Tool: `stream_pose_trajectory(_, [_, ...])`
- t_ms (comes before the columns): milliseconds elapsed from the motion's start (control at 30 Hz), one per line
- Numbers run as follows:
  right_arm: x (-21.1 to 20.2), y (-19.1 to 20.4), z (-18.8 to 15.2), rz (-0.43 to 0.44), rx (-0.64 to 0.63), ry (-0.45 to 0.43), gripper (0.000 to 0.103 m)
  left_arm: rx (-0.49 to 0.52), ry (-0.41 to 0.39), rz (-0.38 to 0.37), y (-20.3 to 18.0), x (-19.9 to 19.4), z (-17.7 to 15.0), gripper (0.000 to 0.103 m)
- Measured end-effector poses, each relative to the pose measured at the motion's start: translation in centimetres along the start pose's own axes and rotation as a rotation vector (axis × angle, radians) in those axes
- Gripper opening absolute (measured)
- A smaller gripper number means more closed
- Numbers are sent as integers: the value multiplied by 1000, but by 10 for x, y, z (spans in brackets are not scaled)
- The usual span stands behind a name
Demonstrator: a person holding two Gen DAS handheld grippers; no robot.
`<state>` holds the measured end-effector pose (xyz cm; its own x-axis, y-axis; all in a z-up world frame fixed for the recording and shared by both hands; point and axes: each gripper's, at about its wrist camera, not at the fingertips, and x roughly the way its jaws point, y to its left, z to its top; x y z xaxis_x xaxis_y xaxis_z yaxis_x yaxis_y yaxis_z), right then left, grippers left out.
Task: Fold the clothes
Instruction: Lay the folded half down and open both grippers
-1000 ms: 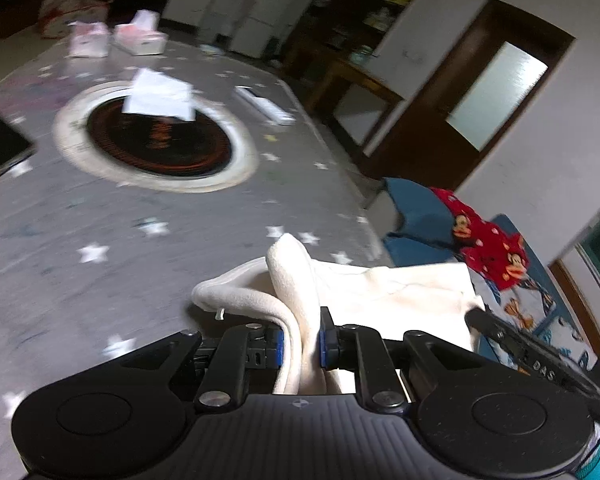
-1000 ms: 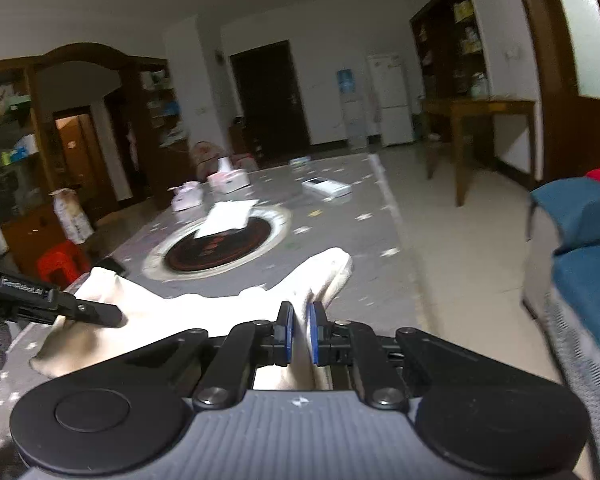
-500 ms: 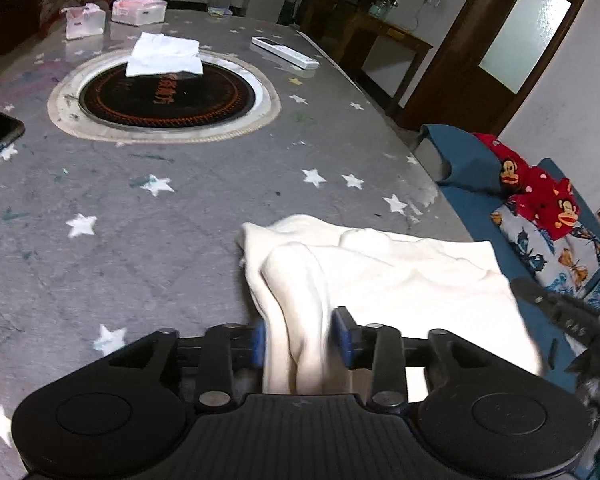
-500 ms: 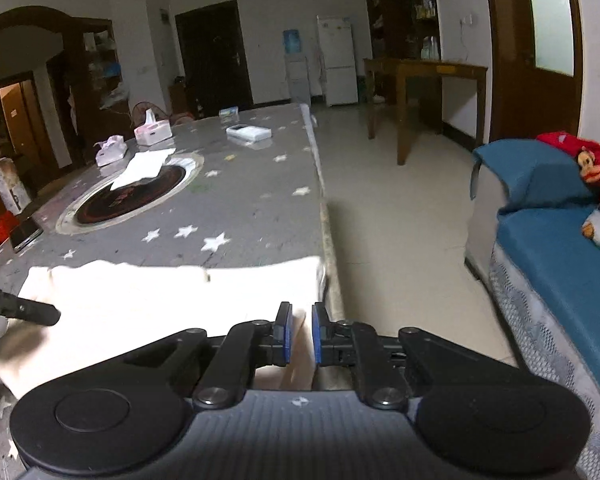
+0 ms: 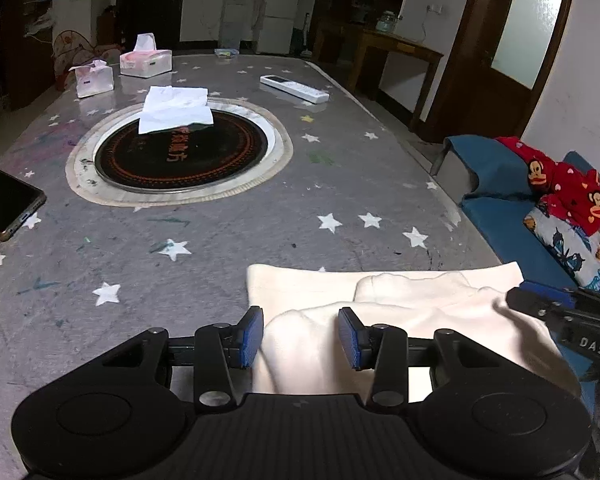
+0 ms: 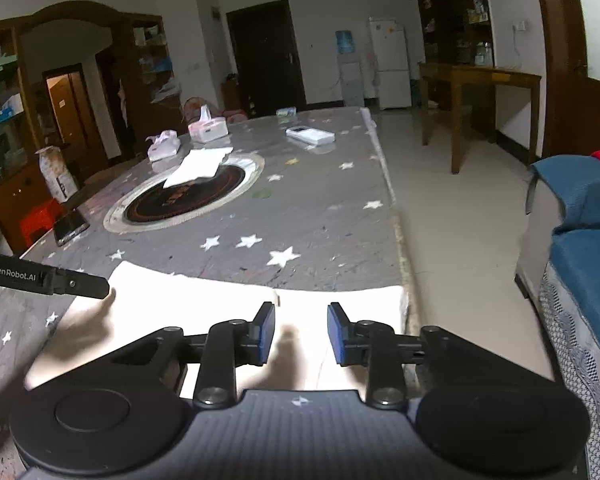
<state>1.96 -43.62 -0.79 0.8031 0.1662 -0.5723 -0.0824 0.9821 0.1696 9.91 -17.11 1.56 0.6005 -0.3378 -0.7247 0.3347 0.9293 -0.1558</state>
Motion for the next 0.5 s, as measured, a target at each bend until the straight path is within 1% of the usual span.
stream_pose_trajectory(67, [6,-1,-2,11,0,13,35,14,13,0,-4,5,-1,44])
stream_pose_trajectory(233, [15,-3,-6,25,-6,32,35,37,44,20,-9,21,-6,44])
stream_pose_trajectory(367, [18,-2,-8,29,-28,28,36,43,39,32,-11,24,-7,44])
stream_pose_trajectory(433, [19,-1,-9,31,-40,26,38,39,36,33,-11,24,-8,44])
stream_pose_trajectory(500, [20,1,-10,31,-52,21,43,32,31,33,-10,24,-8,44])
